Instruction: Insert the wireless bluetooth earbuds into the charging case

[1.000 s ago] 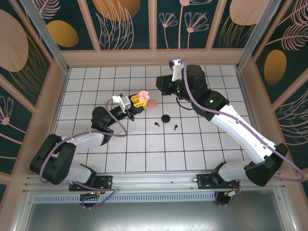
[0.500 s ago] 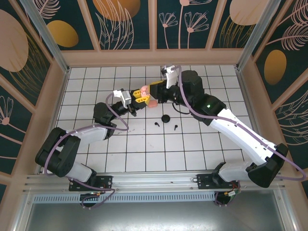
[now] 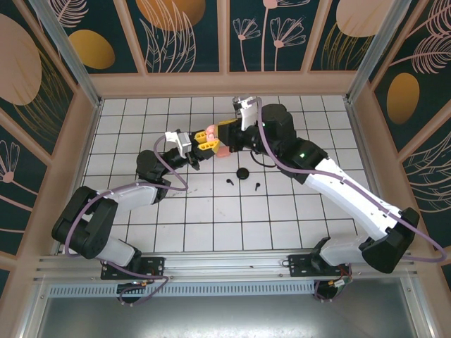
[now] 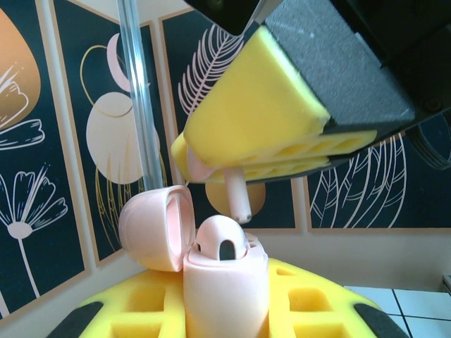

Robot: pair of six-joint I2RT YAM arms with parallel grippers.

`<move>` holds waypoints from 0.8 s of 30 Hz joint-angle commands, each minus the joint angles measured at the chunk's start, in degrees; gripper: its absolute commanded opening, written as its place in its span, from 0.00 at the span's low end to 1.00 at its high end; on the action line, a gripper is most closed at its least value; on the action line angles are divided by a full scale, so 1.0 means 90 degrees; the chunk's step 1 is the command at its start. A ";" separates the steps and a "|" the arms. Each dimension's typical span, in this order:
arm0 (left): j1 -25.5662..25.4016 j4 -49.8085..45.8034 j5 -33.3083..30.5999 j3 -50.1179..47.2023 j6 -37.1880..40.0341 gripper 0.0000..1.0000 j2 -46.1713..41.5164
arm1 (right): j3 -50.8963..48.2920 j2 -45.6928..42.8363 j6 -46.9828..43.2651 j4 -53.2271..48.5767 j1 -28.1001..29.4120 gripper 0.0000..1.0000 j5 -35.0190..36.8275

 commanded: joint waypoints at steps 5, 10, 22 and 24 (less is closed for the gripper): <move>0.0002 0.0320 0.0154 0.0189 -0.0113 0.00 0.0001 | -0.0234 0.0094 -0.0075 0.0194 0.0038 0.14 0.0080; -0.0003 0.0253 0.0136 0.0187 -0.0113 0.00 -0.0039 | -0.0234 0.0124 -0.0136 0.0121 0.0028 0.14 0.0062; 0.0002 0.0191 0.0100 0.0296 -0.0269 0.00 -0.0039 | -0.0345 0.0119 -0.0524 -0.0060 0.0182 0.11 0.0304; 0.0002 0.0201 0.0094 0.0321 -0.0296 0.00 -0.0024 | -0.0365 0.0148 -0.0567 -0.0096 0.0230 0.11 0.0337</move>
